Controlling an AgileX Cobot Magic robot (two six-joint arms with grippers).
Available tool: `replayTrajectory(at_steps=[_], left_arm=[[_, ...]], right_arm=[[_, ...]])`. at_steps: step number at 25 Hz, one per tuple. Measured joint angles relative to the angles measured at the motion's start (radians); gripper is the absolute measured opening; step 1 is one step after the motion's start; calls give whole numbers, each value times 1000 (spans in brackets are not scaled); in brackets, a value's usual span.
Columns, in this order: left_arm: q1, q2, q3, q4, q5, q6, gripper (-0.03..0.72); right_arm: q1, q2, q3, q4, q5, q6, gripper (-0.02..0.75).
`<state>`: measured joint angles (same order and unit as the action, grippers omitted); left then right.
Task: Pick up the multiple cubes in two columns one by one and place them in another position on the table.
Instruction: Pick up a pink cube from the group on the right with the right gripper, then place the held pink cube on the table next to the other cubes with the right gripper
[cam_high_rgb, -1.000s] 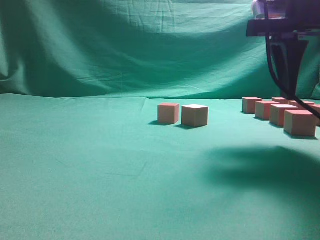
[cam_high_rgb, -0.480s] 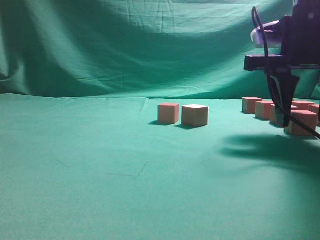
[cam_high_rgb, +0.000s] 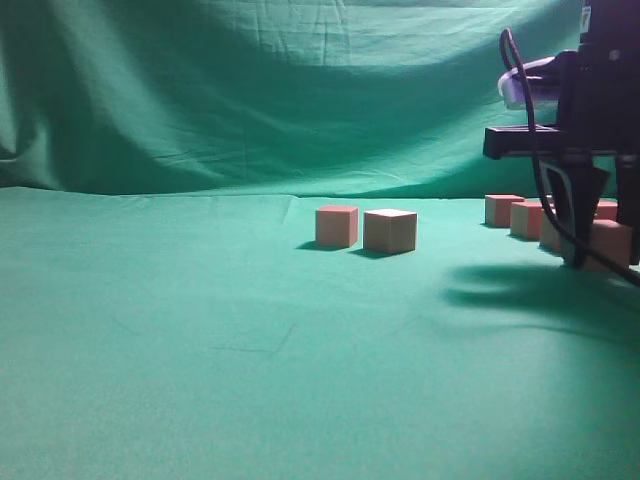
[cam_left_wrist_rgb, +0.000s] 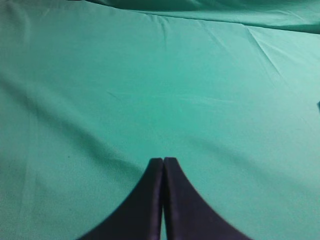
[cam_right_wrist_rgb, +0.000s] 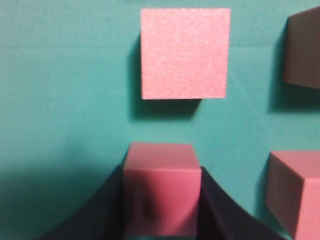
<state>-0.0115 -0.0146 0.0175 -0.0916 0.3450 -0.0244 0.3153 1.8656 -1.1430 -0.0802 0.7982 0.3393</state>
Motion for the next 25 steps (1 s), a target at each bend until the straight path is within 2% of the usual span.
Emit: replayTrajectory(at_steps=[7, 11, 17, 25], left_arm=[[0, 0, 0, 0, 0, 0, 0], [0, 0, 0, 0, 0, 0, 0], [0, 0, 0, 0, 0, 0, 0], [0, 0, 0, 0, 0, 0, 0]], right_arm=[[9, -11, -19, 13, 73, -23, 260], [77, -50, -123, 70, 192, -100, 260], [237, -13, -438, 99, 316, -97, 260], [368, 321, -898, 103, 433, -91, 260]])
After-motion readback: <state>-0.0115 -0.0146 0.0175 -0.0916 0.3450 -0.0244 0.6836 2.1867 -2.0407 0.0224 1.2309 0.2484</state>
